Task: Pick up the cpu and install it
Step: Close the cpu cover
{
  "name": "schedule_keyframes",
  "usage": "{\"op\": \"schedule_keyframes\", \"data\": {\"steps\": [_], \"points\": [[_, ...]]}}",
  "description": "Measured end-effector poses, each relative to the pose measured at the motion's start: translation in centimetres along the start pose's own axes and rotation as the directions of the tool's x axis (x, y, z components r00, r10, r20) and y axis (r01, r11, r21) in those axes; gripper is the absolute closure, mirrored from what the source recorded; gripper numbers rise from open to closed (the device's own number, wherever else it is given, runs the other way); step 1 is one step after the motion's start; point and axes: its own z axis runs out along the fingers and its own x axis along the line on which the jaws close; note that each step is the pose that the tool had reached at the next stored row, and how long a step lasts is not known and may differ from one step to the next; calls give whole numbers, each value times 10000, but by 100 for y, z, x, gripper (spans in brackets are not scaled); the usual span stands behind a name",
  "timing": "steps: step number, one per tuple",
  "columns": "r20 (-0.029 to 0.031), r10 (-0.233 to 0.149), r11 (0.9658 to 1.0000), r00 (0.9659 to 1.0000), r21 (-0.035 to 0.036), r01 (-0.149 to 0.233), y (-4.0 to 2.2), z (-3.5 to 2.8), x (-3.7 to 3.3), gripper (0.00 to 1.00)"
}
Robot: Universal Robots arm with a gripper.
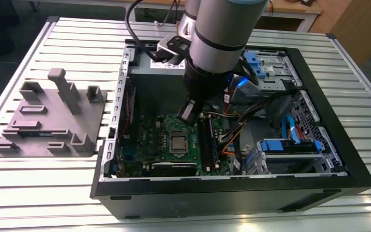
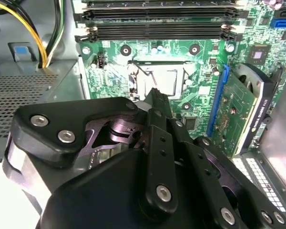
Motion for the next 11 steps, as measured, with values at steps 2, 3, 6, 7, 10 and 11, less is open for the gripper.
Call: {"op": "schedule_keyframes", "data": {"steps": [2, 3, 6, 7, 10, 11], "points": [[-1, -14, 10000, 10000, 1, 14, 2, 2, 37, 90], [-2, -22, 10000, 10000, 2, 22, -2, 2, 58, 90], [-5, -55, 10000, 10000, 4, 55, -7, 5, 123, 90], [-5, -67, 10000, 10000, 4, 67, -12, 6, 144, 90], [-9, -92, 10000, 10000, 6, 92, -43, 8, 209, 90], [-10, -99, 10000, 10000, 6, 99, -55, 13, 228, 90]]}}
